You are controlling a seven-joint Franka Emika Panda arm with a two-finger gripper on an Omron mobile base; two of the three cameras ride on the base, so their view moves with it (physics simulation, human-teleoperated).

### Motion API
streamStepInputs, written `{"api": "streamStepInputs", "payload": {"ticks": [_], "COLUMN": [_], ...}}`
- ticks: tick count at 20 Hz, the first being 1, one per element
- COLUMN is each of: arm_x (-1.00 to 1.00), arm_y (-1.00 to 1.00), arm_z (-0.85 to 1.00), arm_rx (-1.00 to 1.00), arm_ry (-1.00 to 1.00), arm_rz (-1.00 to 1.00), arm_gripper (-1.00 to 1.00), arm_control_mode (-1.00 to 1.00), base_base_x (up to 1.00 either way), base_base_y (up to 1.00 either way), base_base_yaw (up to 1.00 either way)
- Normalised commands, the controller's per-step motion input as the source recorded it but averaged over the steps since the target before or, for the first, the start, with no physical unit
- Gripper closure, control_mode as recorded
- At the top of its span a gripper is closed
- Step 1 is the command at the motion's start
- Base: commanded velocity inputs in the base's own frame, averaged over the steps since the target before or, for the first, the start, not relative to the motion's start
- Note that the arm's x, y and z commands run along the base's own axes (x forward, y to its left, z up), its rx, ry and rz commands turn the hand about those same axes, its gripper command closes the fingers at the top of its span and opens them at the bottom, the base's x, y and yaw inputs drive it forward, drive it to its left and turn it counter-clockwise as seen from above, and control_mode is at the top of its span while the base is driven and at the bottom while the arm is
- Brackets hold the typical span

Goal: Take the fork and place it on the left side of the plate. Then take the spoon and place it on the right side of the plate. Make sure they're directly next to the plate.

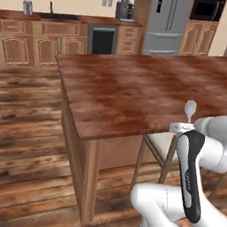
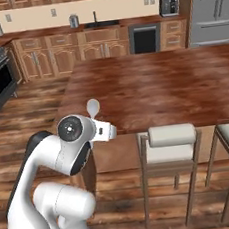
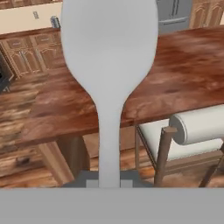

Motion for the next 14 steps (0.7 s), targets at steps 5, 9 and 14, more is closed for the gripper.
{"api": "streamStepInputs", "payload": {"ticks": [5,9,14], "arm_x": [0.0,0.0,0.0], "arm_y": [0.0,0.0,0.0], "arm_z": [0.0,0.0,0.0], "arm_rx": [0.0,0.0,0.0], "arm_ry": [0.0,0.0,0.0], "arm_rz": [0.0,0.0,0.0], "arm_gripper": [1.0,1.0,1.0], "arm_control_mode": [1.0,1.0,1.0], "base_base_x": [0.18,0.3,0.37], "base_base_y": [-1.0,-1.0,-1.0], "base_base_yaw": [0.0,0.0,0.0]}}
